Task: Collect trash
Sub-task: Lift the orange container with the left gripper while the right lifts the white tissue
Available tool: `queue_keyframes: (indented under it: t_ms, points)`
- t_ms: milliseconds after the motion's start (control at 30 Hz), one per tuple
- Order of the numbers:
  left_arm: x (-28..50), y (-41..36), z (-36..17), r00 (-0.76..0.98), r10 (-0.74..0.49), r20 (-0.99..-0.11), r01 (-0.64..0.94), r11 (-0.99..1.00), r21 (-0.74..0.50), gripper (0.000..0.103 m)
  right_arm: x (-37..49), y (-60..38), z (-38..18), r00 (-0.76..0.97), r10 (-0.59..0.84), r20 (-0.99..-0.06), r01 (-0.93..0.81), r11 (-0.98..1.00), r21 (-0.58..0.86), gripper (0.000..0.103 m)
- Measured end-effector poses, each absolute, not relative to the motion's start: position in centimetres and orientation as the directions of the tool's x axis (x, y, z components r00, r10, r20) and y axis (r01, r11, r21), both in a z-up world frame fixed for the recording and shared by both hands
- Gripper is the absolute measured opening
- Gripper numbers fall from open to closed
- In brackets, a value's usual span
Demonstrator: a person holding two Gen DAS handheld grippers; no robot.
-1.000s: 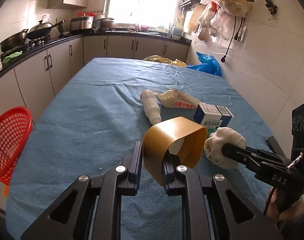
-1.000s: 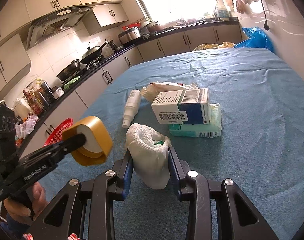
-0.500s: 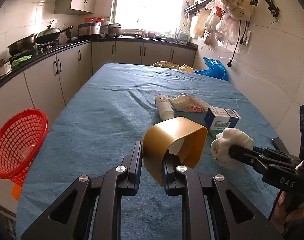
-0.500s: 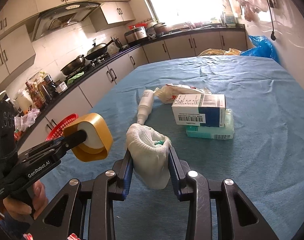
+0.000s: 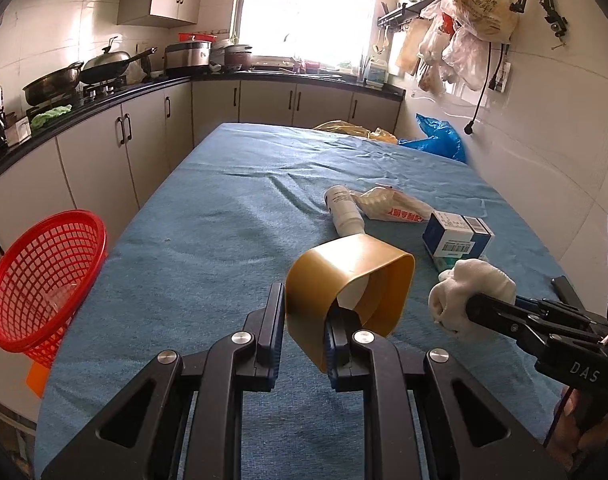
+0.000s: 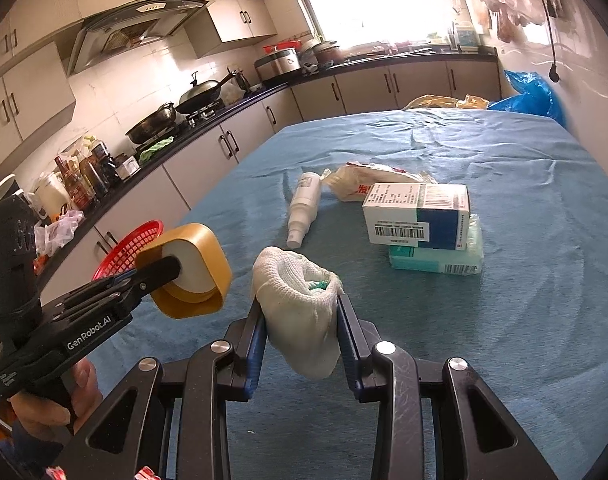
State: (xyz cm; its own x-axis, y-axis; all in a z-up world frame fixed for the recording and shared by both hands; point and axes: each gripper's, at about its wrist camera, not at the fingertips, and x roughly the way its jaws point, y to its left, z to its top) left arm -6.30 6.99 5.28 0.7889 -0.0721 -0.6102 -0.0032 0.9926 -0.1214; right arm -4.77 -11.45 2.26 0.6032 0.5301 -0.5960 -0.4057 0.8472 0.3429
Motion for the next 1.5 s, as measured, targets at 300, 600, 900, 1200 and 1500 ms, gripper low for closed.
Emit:
queue_keyframes:
  t_ms: [300, 600, 900, 1200, 1500]
  points:
    - [-6.4, 7.1, 5.2, 0.788, -0.071, -0.611, -0.005, 0.993, -0.121, 0.017, -4.9, -10.9, 2.2, 0.595, 0.533, -0.601, -0.414, 0.845, 0.339, 0.036]
    - [-6.7, 7.6, 5.1, 0.791, -0.066, -0.608, -0.014, 0.992, -0.125, 0.017, -5.1, -10.6, 2.3, 0.592, 0.536, -0.602, -0.421, 0.842, 0.336, 0.036]
    - [-6.9, 7.7, 5.2, 0.795, -0.063, -0.604, -0.017, 0.992, -0.127, 0.017, -5.4, -10.2, 2.6, 0.591, 0.540, -0.600, -0.432, 0.839, 0.330, 0.036]
    - [-7.3, 8.1, 5.4, 0.797, -0.060, -0.601, -0.025, 0.991, -0.132, 0.017, -5.7, -9.7, 2.8, 0.588, 0.542, -0.600, -0.444, 0.837, 0.321, 0.036]
    - [-7.5, 8.8, 5.5, 0.801, -0.054, -0.597, -0.040, 0.989, -0.142, 0.017, -5.6, -9.0, 3.0, 0.582, 0.544, -0.604, -0.456, 0.834, 0.311, 0.036]
